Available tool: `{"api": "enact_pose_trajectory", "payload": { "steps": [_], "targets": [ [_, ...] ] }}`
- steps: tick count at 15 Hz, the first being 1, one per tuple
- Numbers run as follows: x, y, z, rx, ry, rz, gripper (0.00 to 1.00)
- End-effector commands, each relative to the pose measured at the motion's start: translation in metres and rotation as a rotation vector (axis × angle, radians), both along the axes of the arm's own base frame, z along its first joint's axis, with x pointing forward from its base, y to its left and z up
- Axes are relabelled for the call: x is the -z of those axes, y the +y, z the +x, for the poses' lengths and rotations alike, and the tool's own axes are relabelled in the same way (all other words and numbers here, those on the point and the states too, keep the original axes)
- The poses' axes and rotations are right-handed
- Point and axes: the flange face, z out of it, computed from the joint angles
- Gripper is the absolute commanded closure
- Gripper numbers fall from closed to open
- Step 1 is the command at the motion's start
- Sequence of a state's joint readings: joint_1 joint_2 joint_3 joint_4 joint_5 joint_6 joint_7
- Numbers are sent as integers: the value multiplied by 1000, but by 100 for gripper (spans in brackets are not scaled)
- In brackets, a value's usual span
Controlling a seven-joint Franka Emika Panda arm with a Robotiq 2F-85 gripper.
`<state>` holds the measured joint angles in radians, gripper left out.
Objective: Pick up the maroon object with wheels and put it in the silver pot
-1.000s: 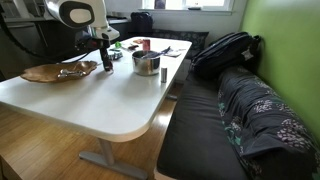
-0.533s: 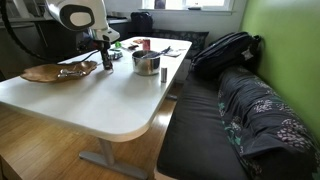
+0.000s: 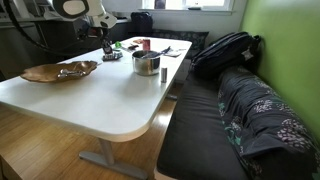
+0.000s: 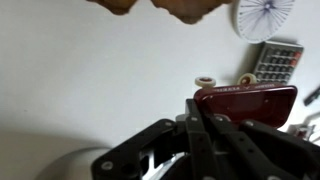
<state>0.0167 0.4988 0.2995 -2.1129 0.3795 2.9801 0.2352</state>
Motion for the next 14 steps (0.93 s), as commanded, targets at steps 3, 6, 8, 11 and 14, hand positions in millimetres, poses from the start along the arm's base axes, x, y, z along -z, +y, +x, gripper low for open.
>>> {"api": "enact_pose_trajectory", "payload": {
  "steps": [3,6,8,11,14],
  "targets": [
    [-81,-2,-5,71,-217,145,99],
    [-97,-44,-8,226,-336,72,99],
    [-85,-86,-14,303,-344,-3,99],
    [-43,-149,-22,396,-282,-113,99],
    [-15,-187,-20,487,-273,-209,99]
  ]
}}
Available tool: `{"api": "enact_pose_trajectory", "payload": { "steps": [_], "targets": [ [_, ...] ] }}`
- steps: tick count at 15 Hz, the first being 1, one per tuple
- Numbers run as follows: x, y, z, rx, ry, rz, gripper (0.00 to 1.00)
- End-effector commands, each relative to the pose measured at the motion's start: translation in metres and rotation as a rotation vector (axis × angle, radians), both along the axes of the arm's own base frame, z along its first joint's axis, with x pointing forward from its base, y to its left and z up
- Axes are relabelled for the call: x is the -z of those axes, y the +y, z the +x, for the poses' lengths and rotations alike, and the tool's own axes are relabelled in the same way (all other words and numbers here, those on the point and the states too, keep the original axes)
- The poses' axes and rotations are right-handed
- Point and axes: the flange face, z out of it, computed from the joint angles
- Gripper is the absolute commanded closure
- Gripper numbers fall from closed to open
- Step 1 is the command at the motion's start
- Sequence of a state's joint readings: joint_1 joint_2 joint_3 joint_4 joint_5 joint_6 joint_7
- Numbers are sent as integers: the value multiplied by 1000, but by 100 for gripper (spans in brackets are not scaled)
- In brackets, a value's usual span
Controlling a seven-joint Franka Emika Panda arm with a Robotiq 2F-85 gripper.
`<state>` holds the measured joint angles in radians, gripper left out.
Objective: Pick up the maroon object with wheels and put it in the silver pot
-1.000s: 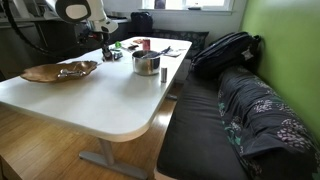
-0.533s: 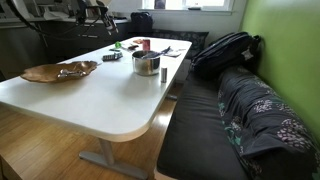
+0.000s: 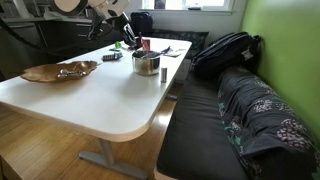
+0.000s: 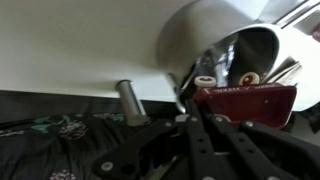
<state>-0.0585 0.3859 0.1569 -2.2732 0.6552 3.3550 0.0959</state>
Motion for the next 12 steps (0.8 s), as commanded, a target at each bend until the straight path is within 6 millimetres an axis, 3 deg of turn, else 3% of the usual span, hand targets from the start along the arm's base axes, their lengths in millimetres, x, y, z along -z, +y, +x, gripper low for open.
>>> {"api": "enact_pose_trajectory", "payload": {
  "steps": [1,4,8,12],
  "targets": [
    [30,-21,0,75,45,-74,99],
    [42,-4,16,19,58,-120,99],
    [25,22,24,-31,6,-238,99],
    [31,21,21,-31,77,-369,99]
  ]
}}
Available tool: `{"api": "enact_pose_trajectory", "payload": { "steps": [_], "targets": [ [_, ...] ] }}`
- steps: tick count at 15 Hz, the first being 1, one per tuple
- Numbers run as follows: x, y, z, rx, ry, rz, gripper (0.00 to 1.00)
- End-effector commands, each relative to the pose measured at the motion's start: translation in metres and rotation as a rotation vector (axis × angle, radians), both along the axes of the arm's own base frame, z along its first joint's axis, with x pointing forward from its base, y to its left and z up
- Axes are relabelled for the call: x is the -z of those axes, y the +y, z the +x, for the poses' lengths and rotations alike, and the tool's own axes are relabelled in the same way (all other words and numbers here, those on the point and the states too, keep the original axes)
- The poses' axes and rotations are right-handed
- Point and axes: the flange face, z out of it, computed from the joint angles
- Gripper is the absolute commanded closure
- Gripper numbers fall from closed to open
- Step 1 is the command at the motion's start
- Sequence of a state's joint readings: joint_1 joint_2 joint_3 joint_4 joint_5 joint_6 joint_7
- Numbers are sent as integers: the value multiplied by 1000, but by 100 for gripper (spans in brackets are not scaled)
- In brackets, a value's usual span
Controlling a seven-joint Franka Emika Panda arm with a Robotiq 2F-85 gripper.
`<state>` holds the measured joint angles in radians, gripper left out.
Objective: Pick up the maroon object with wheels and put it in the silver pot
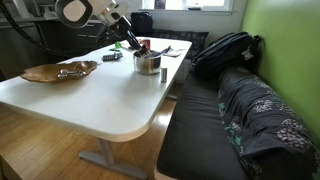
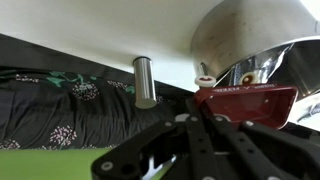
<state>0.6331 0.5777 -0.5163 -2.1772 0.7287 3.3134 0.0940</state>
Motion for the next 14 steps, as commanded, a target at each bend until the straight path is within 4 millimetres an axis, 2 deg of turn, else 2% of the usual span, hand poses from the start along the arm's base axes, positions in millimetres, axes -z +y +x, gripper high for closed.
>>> {"api": "enact_pose_trajectory", "payload": {
  "steps": [1,7,9,13,14],
  "targets": [
    [2,8,5,11,55,-104,99],
    [-20,51,26,-67,-47,-244,99],
    [-17,57,34,-77,-37,-268,99],
    [3,58,44,-69,-13,-275,99],
    [8,57,46,-62,5,-273,71]
  ]
}}
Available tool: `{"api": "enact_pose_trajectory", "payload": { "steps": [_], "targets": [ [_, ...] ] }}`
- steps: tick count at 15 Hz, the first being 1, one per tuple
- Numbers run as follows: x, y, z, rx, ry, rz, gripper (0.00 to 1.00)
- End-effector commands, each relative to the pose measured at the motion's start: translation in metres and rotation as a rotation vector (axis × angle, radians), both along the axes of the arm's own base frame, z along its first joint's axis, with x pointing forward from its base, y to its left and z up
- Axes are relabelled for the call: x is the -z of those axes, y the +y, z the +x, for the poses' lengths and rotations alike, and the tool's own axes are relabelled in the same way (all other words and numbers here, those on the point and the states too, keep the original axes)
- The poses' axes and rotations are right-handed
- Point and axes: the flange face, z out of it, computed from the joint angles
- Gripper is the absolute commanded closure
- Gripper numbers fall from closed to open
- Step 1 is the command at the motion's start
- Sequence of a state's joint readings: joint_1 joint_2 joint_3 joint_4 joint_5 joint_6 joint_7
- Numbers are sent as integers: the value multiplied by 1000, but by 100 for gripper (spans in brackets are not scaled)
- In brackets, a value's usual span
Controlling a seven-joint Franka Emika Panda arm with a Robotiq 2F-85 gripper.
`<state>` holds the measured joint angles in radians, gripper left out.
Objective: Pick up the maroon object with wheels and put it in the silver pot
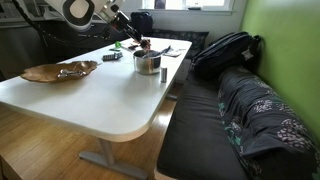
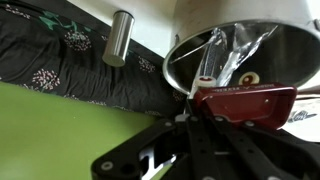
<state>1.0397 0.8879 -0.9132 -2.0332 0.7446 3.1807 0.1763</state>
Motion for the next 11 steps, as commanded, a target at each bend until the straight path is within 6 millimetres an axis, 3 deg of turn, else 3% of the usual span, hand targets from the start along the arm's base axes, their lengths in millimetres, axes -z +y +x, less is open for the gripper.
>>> {"api": "enact_pose_trajectory", "payload": {
  "steps": [1,3,6,8,10,11],
  "targets": [
    [20,-1,11,32,37,-10,70],
    [26,0,14,36,56,1,56],
    [12,10,8,38,57,53,34],
    [-17,36,-4,-64,45,144,19],
    [-31,61,-14,-148,31,167,4],
    [-10,46,6,-75,23,104,1]
  ]
}}
